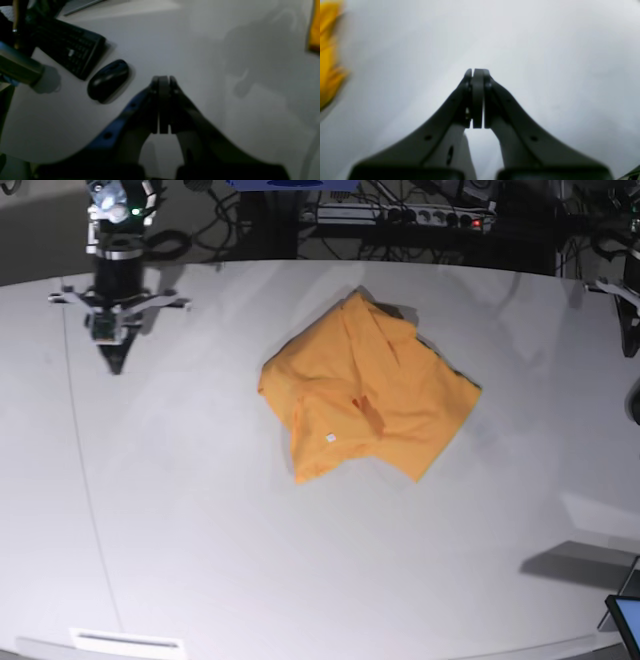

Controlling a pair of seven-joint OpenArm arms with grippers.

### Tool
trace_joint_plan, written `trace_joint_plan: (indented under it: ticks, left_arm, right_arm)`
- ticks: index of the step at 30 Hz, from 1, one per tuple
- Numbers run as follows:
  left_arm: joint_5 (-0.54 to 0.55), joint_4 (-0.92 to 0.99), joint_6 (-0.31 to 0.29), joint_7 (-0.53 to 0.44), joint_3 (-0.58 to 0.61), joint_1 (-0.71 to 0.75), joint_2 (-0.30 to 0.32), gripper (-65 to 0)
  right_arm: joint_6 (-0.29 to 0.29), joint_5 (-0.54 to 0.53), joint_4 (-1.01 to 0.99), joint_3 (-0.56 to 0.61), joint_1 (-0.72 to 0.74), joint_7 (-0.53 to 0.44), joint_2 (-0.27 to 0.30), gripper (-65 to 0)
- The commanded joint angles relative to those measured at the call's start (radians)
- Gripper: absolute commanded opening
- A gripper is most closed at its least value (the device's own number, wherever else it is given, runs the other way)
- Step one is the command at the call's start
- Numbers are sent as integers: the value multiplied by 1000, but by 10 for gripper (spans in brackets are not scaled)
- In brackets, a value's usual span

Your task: Fold the T-shirt properly

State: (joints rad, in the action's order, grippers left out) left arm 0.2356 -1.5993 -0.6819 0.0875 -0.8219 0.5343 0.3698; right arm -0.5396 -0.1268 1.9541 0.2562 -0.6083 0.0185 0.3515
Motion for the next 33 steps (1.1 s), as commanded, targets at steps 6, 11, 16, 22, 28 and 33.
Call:
trace_joint_plan:
  ticks: [6, 11, 16, 22, 28, 33]
  left_arm:
    - [14, 132, 8, -292, -9, 46, 18, -650]
    - [15, 219, 8, -489, -15, 83, -10, -650]
    - [25, 227, 8, -535, -14, 139, -33, -650]
    - [25, 228, 8, -535, -17, 149, -74, -650]
    - [17, 228, 8, -535, -17, 149, -111, -650]
    - [15, 230, 8, -535, -10, 186, -121, -650]
  right_arm:
    - [5, 17, 14, -62, -92, -170, -12, -650]
    - [5, 19, 11, -70, -152, -219, -10, -650]
    - [5, 19, 11, -84, -197, -219, -9, -650]
    - [5, 19, 12, -139, -250, -219, -13, -650]
    - [2, 19, 12, -191, -309, -219, -52, -650]
    - [3, 19, 11, -266, -364, -219, -156, -650]
